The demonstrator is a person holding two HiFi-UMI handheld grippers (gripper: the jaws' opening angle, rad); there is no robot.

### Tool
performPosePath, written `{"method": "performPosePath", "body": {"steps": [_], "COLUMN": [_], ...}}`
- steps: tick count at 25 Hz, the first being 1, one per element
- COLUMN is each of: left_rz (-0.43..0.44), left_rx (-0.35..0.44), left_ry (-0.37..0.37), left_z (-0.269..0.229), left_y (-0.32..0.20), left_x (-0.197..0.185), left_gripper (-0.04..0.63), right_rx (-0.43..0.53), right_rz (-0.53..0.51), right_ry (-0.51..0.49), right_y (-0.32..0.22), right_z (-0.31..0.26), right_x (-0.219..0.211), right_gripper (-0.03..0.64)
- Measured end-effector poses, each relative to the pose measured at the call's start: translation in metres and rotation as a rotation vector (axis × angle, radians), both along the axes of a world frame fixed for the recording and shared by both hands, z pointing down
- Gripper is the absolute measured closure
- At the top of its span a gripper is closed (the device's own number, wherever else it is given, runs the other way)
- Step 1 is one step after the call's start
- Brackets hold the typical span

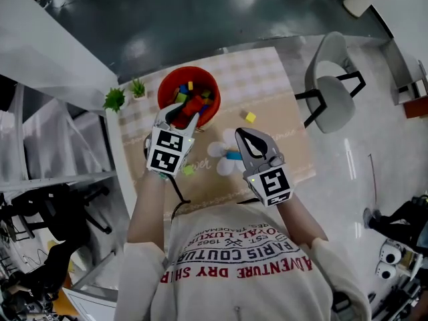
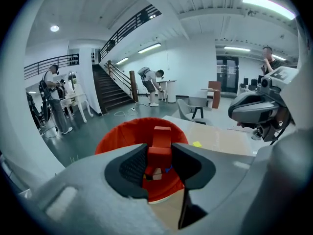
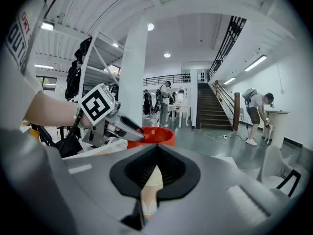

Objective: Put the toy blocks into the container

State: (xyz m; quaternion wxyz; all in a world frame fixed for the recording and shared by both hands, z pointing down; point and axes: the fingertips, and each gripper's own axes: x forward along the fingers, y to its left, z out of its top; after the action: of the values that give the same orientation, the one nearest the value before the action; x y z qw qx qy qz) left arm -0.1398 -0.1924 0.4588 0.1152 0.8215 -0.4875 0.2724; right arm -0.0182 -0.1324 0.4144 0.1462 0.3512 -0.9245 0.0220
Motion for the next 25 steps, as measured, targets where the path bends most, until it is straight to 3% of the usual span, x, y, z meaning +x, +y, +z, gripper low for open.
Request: {"method": "performPosePath", "body": {"steps": [4, 8, 17, 21, 25], "left_rz": [-0.031, -0.049, -0.124, -0.170, -0.201], "left_rx": [0.003, 0.056, 0.129, 0.091, -0.018], "left_ry": [0.024, 0.074, 0.122, 0.166, 0.153], "left_z": [-0.001, -0.013, -0.017, 0.010, 0.056], "left_y": [-0.001, 0.006, 0.053, 0.093, 0.131], "left_x": [-0.002, -0.002, -0.021, -0.028, -0.032], "left_gripper": [0.432, 0.271, 0.256, 0.256, 0.257], "right_rx": [0.017, 0.019, -0.001, -0.044, -0.082], "right_rz": [0.001, -0.024, -0.119, -0.185, -0.236], "right_ry": [-0.001, 0.000, -0.012, -0.019, -0.002], "right_y": [-0.001, 0.003, 0.021, 0.035, 0.048], "right_z": [-0.003, -0.005, 0.003, 0.016, 0.037], "right_x": [-0.001, -0.007, -0.029, -0.041, -0.052], "right_gripper": [0.615, 0.615, 0.615, 0.615, 0.615]}}
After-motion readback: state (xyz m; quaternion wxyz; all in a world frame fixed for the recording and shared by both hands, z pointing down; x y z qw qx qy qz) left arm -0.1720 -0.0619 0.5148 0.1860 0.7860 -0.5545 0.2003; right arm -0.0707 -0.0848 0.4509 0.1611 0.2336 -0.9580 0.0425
